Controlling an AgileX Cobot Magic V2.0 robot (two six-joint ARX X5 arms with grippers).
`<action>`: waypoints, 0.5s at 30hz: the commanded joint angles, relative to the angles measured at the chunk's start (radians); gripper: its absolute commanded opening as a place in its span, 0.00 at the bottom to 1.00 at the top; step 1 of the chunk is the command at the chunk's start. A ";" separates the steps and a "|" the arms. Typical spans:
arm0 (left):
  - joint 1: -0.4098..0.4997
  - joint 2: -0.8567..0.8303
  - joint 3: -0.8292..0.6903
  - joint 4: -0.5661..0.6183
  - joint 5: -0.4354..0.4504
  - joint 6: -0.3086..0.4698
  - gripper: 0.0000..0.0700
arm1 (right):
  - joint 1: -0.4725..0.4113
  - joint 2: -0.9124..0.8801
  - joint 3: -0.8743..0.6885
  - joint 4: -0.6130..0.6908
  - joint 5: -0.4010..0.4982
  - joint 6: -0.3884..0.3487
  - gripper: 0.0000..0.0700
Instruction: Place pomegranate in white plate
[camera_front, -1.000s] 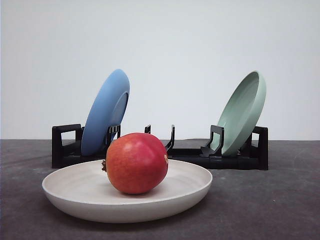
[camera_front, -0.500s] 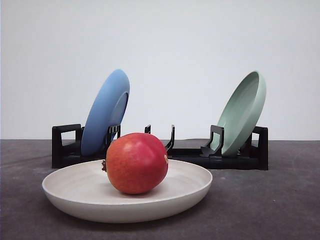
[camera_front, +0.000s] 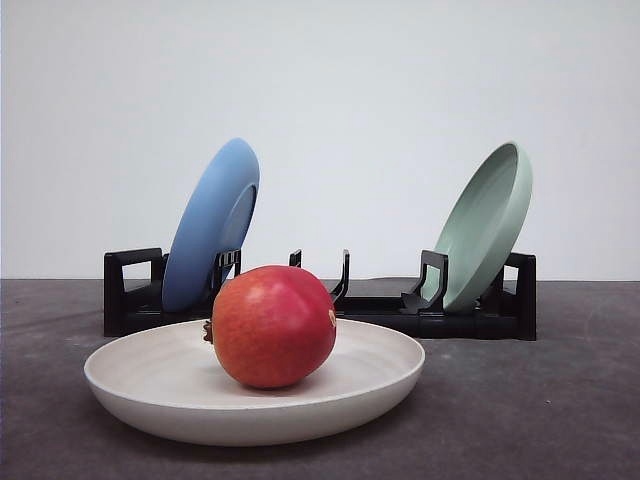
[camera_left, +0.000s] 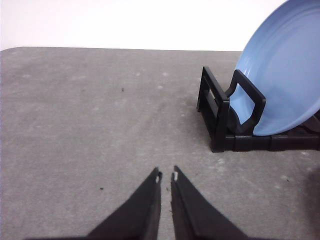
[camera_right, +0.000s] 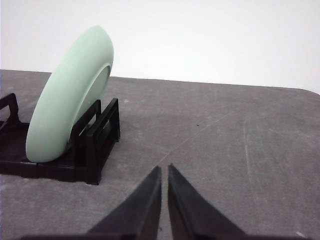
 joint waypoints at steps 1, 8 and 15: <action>0.000 -0.001 -0.010 -0.006 -0.005 0.007 0.02 | -0.001 0.000 -0.004 0.011 0.000 0.003 0.02; 0.000 -0.001 -0.010 -0.006 -0.005 0.007 0.02 | -0.001 0.000 -0.004 0.011 0.000 0.003 0.02; 0.000 -0.001 -0.010 -0.006 -0.005 0.007 0.02 | -0.001 0.000 -0.004 0.011 0.000 0.003 0.02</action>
